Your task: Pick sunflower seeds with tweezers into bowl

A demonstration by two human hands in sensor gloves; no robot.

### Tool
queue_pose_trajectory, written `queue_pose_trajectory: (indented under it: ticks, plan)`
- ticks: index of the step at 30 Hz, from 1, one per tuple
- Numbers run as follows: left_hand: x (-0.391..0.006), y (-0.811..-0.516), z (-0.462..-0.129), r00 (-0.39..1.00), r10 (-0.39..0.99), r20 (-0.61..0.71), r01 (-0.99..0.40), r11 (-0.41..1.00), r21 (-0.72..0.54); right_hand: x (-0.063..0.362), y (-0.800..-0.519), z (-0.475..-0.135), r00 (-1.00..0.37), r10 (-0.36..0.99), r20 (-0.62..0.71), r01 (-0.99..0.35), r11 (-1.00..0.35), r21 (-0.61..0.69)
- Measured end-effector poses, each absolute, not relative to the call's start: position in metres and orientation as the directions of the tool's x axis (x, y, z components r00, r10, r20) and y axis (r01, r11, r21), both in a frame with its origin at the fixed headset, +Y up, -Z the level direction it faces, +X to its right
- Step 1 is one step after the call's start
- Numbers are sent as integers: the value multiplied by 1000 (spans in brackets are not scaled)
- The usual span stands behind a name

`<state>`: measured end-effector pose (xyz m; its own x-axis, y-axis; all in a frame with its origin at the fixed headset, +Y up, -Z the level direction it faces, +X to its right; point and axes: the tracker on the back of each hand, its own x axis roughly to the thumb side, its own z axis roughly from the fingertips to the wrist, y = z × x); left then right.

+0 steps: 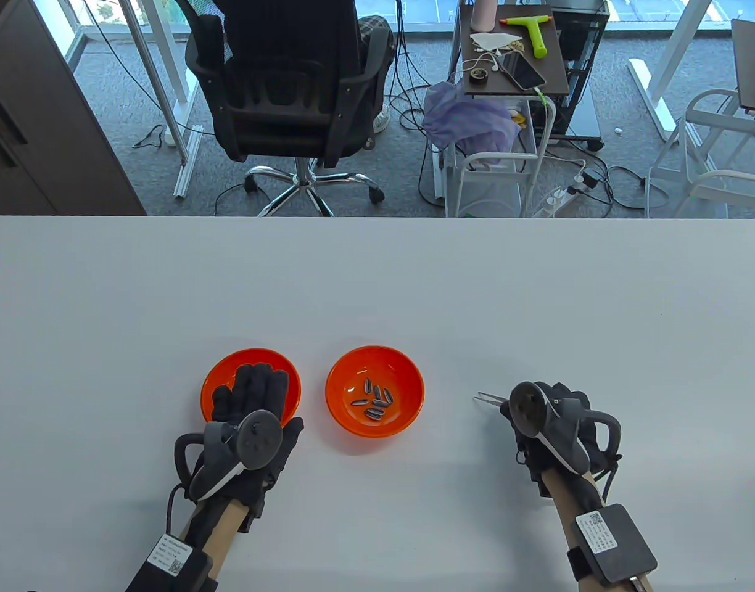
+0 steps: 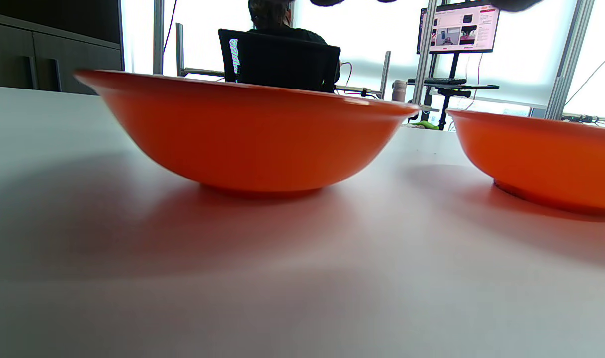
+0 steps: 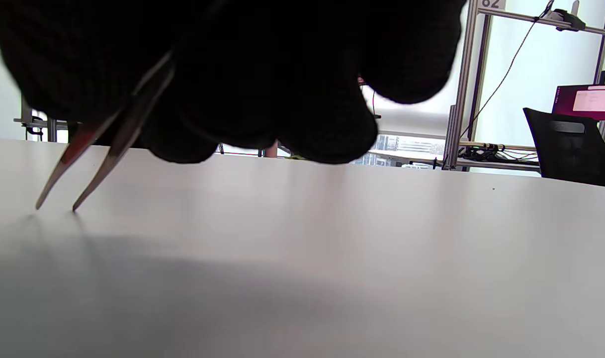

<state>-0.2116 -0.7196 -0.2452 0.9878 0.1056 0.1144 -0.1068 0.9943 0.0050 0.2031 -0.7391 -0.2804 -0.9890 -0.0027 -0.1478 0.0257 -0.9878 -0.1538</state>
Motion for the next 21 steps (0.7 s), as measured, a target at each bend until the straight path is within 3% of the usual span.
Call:
queue_pose_trajectory:
  ticks: [12, 21]
  plan:
    - [-212, -720, -246, 989, 100, 111, -101, 995, -1, 174, -758, -286, -980, -174, -99, 180, -982, -51]
    - [-212, -720, -246, 989, 102, 107, -102, 995, -8, 169, -759, -285, -971, -222, -87, 226, -973, -41]
